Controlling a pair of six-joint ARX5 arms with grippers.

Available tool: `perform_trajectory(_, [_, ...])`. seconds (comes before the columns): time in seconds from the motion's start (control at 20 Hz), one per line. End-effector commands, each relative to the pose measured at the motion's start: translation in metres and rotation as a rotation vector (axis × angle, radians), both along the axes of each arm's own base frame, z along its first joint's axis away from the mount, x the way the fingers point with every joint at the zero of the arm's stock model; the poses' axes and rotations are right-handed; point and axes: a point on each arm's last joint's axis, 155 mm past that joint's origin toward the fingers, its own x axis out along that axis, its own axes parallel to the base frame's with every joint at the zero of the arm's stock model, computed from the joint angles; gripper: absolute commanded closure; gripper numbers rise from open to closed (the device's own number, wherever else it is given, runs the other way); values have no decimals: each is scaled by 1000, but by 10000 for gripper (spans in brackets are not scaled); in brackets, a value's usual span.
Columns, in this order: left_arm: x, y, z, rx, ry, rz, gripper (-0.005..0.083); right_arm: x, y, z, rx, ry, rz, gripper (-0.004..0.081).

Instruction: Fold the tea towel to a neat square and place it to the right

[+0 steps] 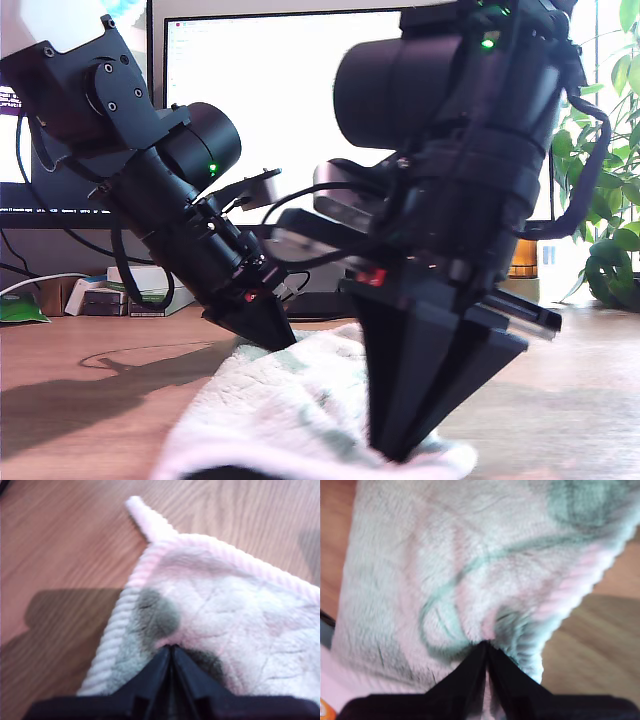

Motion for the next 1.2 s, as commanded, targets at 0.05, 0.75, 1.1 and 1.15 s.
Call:
perform_trajectory(0.05, [1,2,-26,48,26,-14,770,-12,-2,-14,-26,39,-8,777])
perform_trajectory(0.75, [18,18,-16,104,93,-3,770,8,-1,-15,-40,-61,-24,777])
perform_trajectory(1.1, [13,6,11,28,77,-42,770,13,4,-13,-18,-81,-22,777])
perform_trajectory(1.15, [13,7,14,26,73,-41,770,13,4,-13,-20,-79,-22,777])
